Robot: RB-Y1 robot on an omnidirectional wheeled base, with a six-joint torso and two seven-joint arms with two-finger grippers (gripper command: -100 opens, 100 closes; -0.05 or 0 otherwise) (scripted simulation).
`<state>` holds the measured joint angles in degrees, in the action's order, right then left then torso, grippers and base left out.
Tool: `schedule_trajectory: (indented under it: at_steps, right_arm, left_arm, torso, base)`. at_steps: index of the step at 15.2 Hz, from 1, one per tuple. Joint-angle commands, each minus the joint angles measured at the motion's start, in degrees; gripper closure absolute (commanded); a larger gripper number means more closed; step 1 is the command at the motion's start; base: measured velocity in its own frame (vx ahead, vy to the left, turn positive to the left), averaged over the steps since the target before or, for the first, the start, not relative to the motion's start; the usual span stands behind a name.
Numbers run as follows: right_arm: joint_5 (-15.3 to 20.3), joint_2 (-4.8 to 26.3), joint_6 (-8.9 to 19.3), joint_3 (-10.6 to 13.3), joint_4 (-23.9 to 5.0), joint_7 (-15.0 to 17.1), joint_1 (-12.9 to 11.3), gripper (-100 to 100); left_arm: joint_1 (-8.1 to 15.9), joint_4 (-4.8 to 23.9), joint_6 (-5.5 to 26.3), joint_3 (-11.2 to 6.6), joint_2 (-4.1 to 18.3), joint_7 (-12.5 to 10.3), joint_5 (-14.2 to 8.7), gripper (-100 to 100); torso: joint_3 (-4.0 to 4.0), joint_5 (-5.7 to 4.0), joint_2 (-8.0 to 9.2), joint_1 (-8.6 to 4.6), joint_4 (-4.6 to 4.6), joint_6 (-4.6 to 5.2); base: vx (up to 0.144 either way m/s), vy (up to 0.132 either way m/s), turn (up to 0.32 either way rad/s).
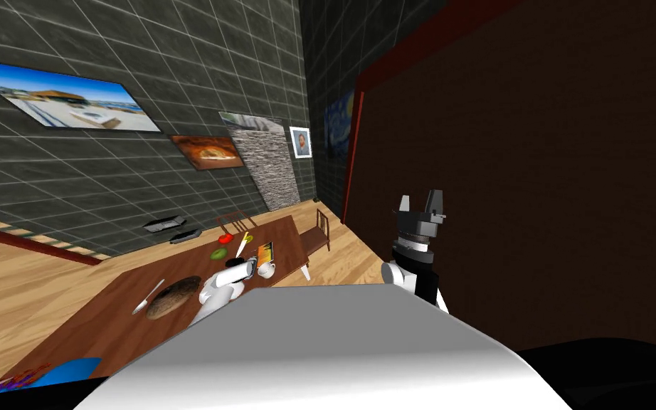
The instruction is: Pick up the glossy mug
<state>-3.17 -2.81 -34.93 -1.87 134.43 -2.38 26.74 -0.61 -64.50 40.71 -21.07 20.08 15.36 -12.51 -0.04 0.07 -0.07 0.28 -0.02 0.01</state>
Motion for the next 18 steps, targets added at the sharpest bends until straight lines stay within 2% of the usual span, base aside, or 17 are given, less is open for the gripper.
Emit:
schedule_trajectory:
  at_steps: [1,2,3,5,6,7,8,9,10,11,13,14,18]
  right_arm:
    - [0.0,0.0,0.0,0.0,0.0,0.0,0.0,0]
    - [0.0,0.0,0.0,0.0,0.0,0.0,0.0,0]
    - [0.0,0.0,0.0,0.0,0.0,0.0,0.0,0]
    - [0.0,0.0,0.0,0.0,0.0,0.0,0.0,0]
    - [0.0,0.0,0.0,0.0,0.0,0.0,0.0,0]
    - [0.0,0.0,0.0,0.0,0.0,0.0,0.0,0]
    - [0.0,0.0,0.0,0.0,0.0,0.0,0.0,0]
    - [0.0,0.0,0.0,0.0,0.0,0.0,0.0,0]
    - [0.0,0.0,0.0,0.0,0.0,0.0,0.0,0]
    - [0.0,0.0,0.0,0.0,0.0,0.0,0.0,0]
    - [0.0,0.0,0.0,0.0,0.0,0.0,0.0,0]
    - [0.0,0.0,0.0,0.0,0.0,0.0,0.0,0]
    - [0.0,0.0,0.0,0.0,0.0,0.0,0.0,0]
  left_arm:
    - [1.2,2.9,2.9,-0.80,0.2,0.9,-1.0,-100]
    - [1.2,3.7,3.0,-0.80,0.2,0.9,-1.0,-100]
    - [2.0,6.1,4.4,-1.35,0.2,1.5,-1.5,-100]
    - [2.0,6.1,5.0,-1.35,0.2,1.5,-1.5,-100]
    - [2.8,8.4,6.8,-1.85,0.3,2.0,-2.1,-100]
    - [2.8,8.4,6.9,-1.85,0.3,2.0,-2.1,-100]
    - [3.5,10.3,8.7,-2.31,0.3,2.5,-2.6,-100]
    - [3.5,10.5,8.7,-2.31,0.3,2.5,-2.6,-100]
    - [4.2,12.4,10.2,-2.73,0.4,2.9,-3.0,-100]
    - [4.2,12.4,10.2,-2.73,0.4,2.9,-3.0,-100]
    - [5.3,15.4,12.9,-3.43,0.7,3.7,-3.8,-100]
    - [5.3,15.6,12.9,-3.43,0.7,3.7,-3.8,-100]
    - [6.8,19.4,16.0,-4.26,1.2,4.6,-4.7,-100]
  torso:
    - [0.00,0.00,0.00,0.00,0.00,0.00]
    - [0.00,0.00,0.00,0.05,0.00,0.02]
    - [0.00,0.01,0.00,0.08,0.00,0.00]
    - [0.01,0.01,0.01,0.08,0.00,-0.01]
    - [0.00,0.00,-0.01,0.03,0.00,-0.03]
    - [-0.01,0.00,-0.03,0.00,0.00,0.00]
    - [-0.02,0.00,-0.04,-0.01,-0.01,-0.01]
    - [-0.02,0.00,-0.03,0.00,-0.01,0.00]
    - [-0.02,0.00,-0.04,0.01,-0.01,-0.01]
    - [-0.03,0.00,-0.06,0.02,-0.01,0.00]
    - [-0.03,0.00,-0.06,0.04,-0.01,0.00]
    - [-0.03,0.01,-0.06,0.07,-0.01,0.01]
    - [-0.07,0.01,-0.12,0.10,-0.02,-0.01]
  base:
    - [-0.025,0.055,-0.220]
    - [-0.023,0.063,-0.182]
    - [-0.028,0.059,-0.184]
    - [-0.023,0.046,-0.108]
    - [-0.013,0.031,-0.124]
    - [-0.013,0.034,-0.132]
    - [-0.018,0.040,-0.171]
    - [-0.015,0.043,-0.136]
    - [-0.010,0.044,-0.142]
    - [-0.011,0.044,-0.120]
    - [-0.015,0.054,-0.176]
    - [-0.008,0.057,-0.161]
    - [0.001,0.058,-0.124]
